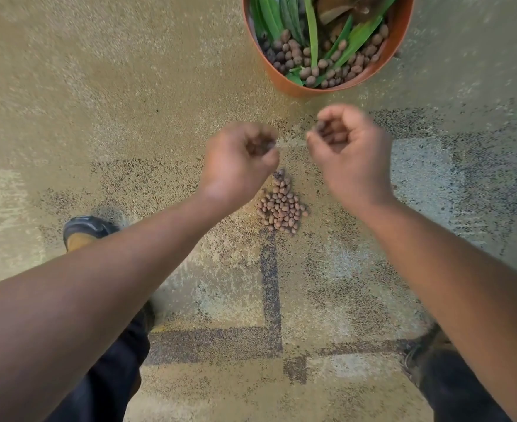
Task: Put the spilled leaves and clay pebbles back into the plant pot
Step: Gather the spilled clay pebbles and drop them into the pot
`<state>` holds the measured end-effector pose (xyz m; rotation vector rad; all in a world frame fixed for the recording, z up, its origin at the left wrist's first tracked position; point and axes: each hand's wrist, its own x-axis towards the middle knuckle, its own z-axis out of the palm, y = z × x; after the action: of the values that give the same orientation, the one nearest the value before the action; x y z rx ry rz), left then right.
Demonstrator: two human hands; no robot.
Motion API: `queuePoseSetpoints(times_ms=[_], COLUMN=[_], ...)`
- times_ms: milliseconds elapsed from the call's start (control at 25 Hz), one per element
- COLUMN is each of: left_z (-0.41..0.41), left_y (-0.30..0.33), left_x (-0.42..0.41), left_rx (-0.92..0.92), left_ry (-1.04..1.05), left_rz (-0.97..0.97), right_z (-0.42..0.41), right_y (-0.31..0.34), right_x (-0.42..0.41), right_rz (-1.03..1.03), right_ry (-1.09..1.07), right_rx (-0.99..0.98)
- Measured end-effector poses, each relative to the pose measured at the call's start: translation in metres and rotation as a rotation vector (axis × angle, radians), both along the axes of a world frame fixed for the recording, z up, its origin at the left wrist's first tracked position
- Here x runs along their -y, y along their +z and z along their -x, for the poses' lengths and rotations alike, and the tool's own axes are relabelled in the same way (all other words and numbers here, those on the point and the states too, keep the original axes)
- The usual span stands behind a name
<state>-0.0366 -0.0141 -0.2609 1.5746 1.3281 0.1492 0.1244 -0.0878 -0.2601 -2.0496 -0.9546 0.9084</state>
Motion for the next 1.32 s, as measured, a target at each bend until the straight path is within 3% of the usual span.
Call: queuePoseSetpoints(times_ms=[160,280,400,960,1040,1120,1160,1320], left_z=[-0.045,-0.067,-0.064,-0.051,-0.045,-0.030,-0.021,0.003], left_y=[0.033,0.023,0.006,-0.006,-0.004,-0.010,-0.016,-0.048], left_x=[-0.058,-0.086,-0.089,-0.077,-0.058,-0.033,-0.020,0.016], left_rx=[0.195,0.038,-0.104,0.051,0.125,0.134,0.085,-0.249], left_ry=[-0.030,-0.208,-0.302,-0.171,-0.157,-0.189,-0.233,-0.331], left_rz=[-0.318,-0.424,-0.461,-0.436,-0.559,-0.633,-0.555,0.063], right_z=[-0.022,-0.026,-0.025,-0.024,-0.015,-0.002,0.004,0.030], right_y=[0.021,0.015,0.005,-0.001,0.000,-0.006,-0.011,-0.044], right_x=[-0.037,-0.053,-0.060,-0.049,-0.038,-0.023,-0.014,0.017], right_rz=[-0.220,-0.174,-0.132,-0.170,-0.237,-0.165,-0.060,0.505], right_ry=[-0.062,-0.026,-0.011,-0.031,0.018,0.091,0.126,0.081], right_rx=[0.124,0.175,0.192,0.202,0.272,0.276,0.224,-0.191])
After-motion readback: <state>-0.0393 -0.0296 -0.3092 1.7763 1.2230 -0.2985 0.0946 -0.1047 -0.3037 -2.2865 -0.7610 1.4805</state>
